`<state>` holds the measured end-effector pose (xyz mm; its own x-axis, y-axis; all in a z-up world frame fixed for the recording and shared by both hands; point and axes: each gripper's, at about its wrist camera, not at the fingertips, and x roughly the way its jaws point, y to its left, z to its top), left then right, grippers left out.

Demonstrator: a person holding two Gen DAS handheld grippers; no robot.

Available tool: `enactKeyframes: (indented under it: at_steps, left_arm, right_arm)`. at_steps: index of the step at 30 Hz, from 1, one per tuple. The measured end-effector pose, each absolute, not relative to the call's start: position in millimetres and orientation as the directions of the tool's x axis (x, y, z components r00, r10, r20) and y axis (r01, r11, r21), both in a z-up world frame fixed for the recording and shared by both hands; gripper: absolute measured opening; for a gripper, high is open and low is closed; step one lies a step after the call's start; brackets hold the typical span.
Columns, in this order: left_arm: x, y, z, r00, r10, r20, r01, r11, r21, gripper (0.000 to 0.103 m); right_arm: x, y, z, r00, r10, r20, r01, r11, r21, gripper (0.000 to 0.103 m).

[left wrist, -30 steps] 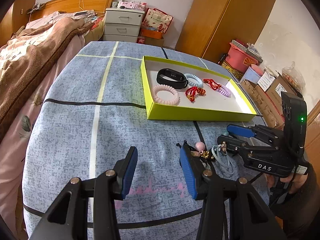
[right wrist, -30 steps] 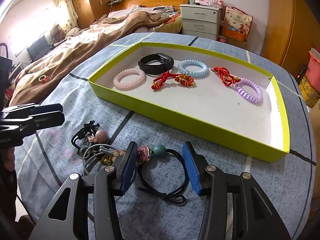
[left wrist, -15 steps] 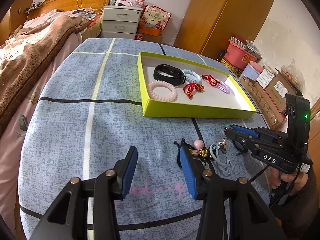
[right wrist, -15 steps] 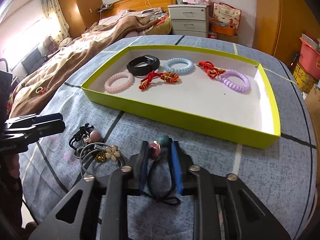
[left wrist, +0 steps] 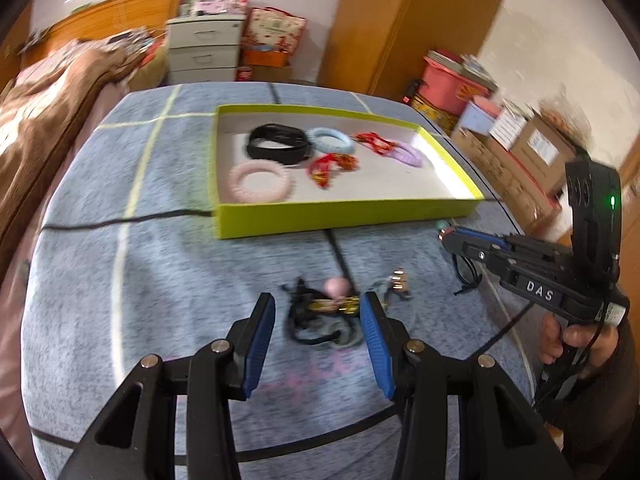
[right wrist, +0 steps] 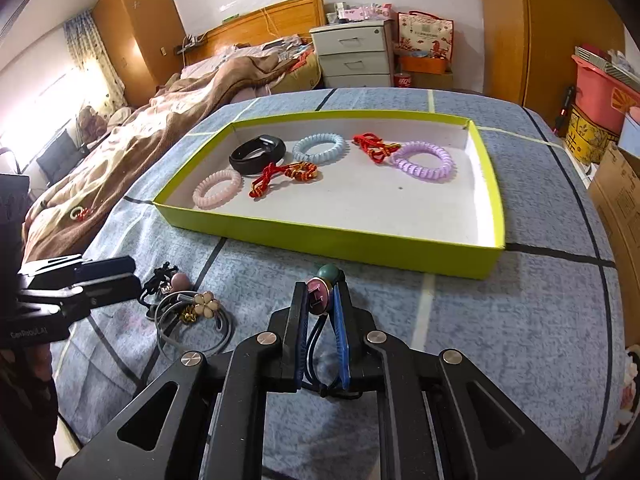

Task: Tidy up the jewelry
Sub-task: 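Grasp the black charm elastic with the right gripper while the left grasps the grey flower elastic, then carry the black charm elastic with the right gripper while the left carries the grey elastic into the box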

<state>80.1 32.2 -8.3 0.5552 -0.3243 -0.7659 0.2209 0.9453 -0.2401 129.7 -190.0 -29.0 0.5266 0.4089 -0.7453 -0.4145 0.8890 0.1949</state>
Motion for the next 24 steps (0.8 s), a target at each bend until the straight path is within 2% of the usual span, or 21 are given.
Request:
enactKeyframes:
  at_steps: [9,12,15,24]
  left_arm:
    - [90.4,-18.0,-5.0,0.556,-0.247,-0.793,0.356,0.933,-0.041,0.046]
    - [97.6,-25.4,-9.3,0.536,-0.252,-0.806,0.379,0.925,-0.037,0.046]
    - [96.9,-32.3,-8.5,0.552,-0.223,-0.804,0.395,0.919,0.017,0.046]
    - [96.1,-48.8,-13.0,0.508,-0.253,-0.823,0.45,0.893,0.003,0.046]
  right_arm:
    - [125.7,-204.3,-27.9,0.529,0.419,-0.738,-0.394,0.891,0.223,0.013]
    - [125.4,-206.9,-27.8,0.528,0.422,-0.737,-0.392,0.891,0.23,0.013]
    - [125.1,-209.8,-27.9,0.529,0.424,-0.735,-0.387,0.892,0.236,0.013]
    - [125.3,-212.5,-28.2,0.526,0.429,-0.734,-0.38,0.891,0.249,0.013]
